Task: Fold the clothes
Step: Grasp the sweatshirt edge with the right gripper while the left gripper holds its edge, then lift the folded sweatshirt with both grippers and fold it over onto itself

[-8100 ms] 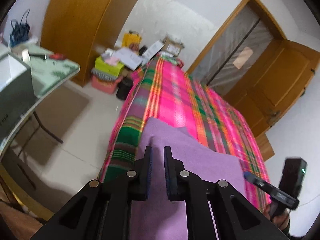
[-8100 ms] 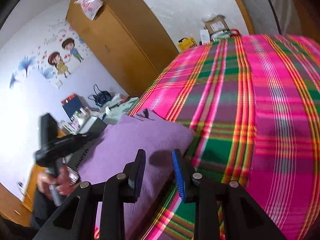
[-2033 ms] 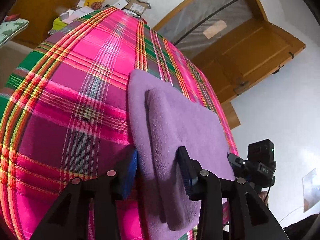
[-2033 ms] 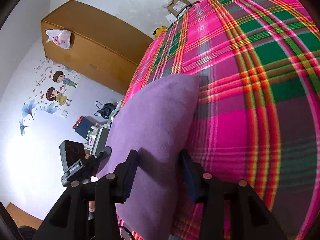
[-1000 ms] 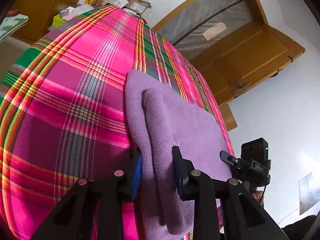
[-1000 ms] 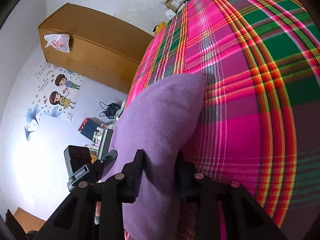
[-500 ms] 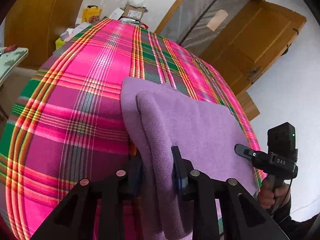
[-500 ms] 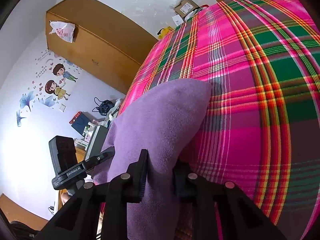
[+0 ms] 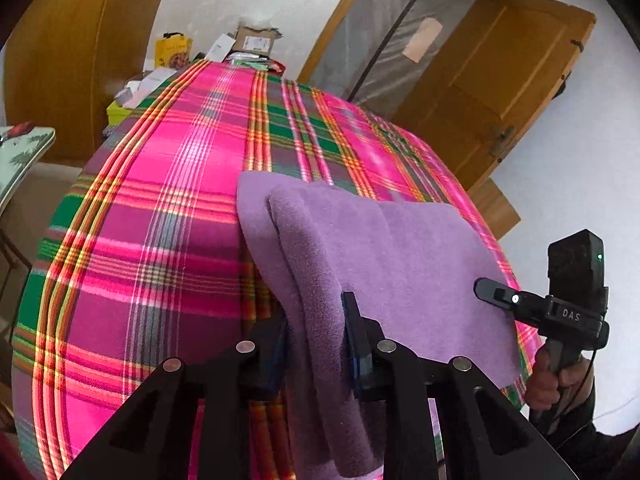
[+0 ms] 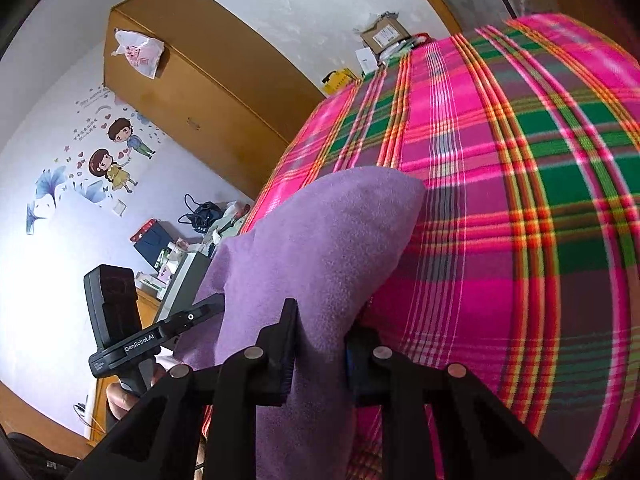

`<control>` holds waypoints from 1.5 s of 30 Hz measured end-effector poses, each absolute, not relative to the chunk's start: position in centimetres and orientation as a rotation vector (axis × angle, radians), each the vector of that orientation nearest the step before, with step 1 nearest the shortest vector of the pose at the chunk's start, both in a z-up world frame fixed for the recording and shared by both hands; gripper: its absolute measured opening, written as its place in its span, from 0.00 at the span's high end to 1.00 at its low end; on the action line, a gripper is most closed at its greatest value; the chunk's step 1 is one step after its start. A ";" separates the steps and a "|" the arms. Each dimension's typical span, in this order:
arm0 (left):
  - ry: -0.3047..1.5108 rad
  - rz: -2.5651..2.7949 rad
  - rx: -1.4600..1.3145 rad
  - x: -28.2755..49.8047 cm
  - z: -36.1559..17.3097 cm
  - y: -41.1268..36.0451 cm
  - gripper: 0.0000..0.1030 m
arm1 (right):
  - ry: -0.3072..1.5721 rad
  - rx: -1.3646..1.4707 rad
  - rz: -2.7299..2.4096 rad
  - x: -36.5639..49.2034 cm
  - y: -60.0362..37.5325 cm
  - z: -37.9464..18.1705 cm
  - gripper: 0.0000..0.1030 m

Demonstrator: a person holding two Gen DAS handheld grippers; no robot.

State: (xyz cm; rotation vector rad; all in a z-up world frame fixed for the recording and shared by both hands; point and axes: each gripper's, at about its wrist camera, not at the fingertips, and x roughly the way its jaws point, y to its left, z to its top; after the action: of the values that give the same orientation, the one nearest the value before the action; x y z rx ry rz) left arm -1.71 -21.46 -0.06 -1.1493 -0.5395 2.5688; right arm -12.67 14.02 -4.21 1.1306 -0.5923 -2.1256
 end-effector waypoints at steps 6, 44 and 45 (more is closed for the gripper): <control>-0.489 2.561 -1.115 -1.9 1.4 -20.1 0.76 | -0.574 1.098 -2.157 -12.3 15.2 -3.0 0.80; -0.194 2.284 -1.091 -15.8 4.8 4.4 0.76 | -0.536 1.091 -2.506 -18.3 35.9 -0.1 0.80; -0.195 2.282 -1.091 -16.4 4.9 4.9 0.76 | -0.533 1.092 -2.511 -18.7 36.2 0.1 0.80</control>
State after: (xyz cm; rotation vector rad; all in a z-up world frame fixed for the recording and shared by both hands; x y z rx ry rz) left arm -16.40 4.92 4.85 -1.0906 -0.1948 2.2816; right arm -18.69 36.21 0.08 1.0919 -0.5326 -2.5114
